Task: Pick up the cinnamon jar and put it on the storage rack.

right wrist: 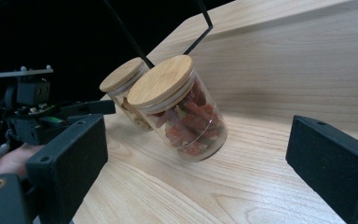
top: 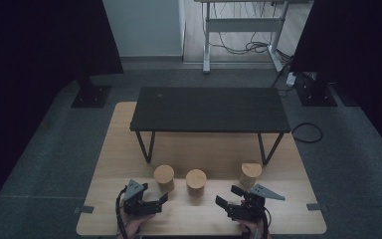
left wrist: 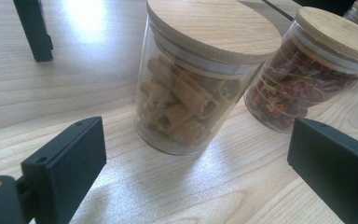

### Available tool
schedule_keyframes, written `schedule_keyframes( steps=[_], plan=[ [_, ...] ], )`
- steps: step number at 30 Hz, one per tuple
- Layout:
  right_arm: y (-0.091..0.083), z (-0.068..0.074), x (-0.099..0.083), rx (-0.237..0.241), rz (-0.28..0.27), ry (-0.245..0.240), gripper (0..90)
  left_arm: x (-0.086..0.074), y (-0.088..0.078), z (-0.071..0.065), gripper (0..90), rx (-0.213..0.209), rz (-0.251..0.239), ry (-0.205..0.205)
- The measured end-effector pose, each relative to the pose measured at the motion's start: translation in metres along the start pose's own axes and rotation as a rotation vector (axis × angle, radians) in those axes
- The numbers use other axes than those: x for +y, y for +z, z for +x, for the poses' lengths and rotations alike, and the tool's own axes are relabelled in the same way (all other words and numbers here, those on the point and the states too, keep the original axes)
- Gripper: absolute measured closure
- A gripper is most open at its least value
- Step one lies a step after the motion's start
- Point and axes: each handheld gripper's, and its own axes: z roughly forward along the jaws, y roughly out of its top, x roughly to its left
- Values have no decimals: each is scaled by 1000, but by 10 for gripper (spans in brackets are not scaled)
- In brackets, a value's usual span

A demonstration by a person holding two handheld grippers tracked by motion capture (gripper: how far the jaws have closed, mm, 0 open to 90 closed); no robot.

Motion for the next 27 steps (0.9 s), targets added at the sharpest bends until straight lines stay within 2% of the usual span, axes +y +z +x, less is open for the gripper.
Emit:
schedule_keyframes(
  steps=[1,3,4,6,9,15,16,27],
  plan=[
    [0,0,0,0,0,0,45,0,0,0,39,0,0,0],
    [3,3,1,-11,16,-29,44,-1,-2,0,39,3,-1,-5],
    [5,7,2,-25,31,-59,42,-2,-3,0,39,3,-2,-7],
    [6,9,2,-29,35,-72,42,-2,-4,0,39,4,-2,-5],
    [11,19,3,-53,51,-141,34,-2,-5,0,38,-3,-4,3],
    [14,23,2,-75,72,-175,24,0,-4,0,42,-9,6,9],
    [15,24,3,-89,83,-199,20,1,-4,0,45,-8,8,11],
    [11,26,4,-129,78,-240,14,1,-7,1,45,11,0,8]
  ],
)
